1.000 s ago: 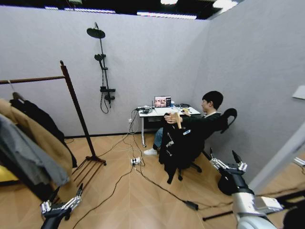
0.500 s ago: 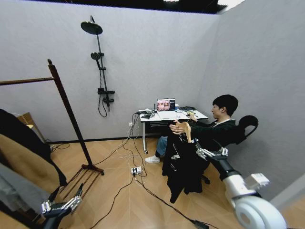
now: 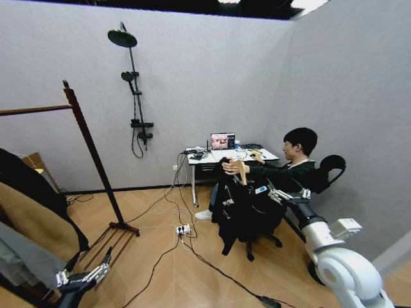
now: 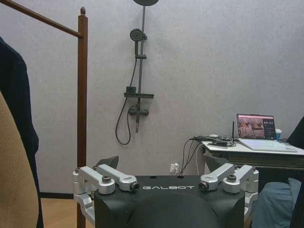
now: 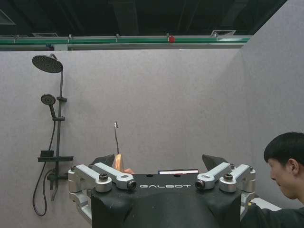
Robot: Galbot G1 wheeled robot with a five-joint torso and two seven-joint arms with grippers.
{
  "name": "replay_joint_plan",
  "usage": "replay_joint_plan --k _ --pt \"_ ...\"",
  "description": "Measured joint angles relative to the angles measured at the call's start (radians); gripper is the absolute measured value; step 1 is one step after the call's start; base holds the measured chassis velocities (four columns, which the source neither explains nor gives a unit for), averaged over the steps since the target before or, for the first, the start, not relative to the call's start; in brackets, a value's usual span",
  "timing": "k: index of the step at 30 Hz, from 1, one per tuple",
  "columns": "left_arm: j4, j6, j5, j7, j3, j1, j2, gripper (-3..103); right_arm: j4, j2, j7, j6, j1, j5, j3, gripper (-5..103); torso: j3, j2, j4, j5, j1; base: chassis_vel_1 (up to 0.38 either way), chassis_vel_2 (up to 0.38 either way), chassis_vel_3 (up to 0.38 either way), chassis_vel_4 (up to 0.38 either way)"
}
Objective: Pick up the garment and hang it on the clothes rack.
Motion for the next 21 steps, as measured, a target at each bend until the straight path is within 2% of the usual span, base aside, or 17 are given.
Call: replay_joint_plan --k 9,17,19,21 --pt "0.0 0.0 0.0 0.0 0.0 0.0 0.0 100 -0.001 -0.001 -0.021 0.005 0.001 0.009 -0.007 100 0.0 0.0 0.0002 -0.0002 0.0 -0.082 0.064 0.083 -0.079" --pt "0.0 0.0 0.0 0.0 0.0 0.0 0.0 100 -0.006 0.001 -0.029 0.008 0.008 0.026 -0.013 100 0.0 0.0 0.0002 0.0005 0.001 -0.193 0.204 0.204 -0.195" --pt "0.0 0.0 0.0 0.0 0.0 0.0 0.0 100 -0.006 0.001 -0.03 0.008 0.009 0.026 -0.015 100 0.0 -0.001 -0.0001 -0.0006 0.001 -0.283 0.203 0.245 -0.268" --pt "0.0 0.0 0.0 0.0 0.0 0.0 0.0 100 -0.01 -0.002 -0.031 0.019 0.016 0.025 -0.026 100 0.0 0.0 0.0002 0.0004 0.001 -0.283 0.302 0.286 -0.289"
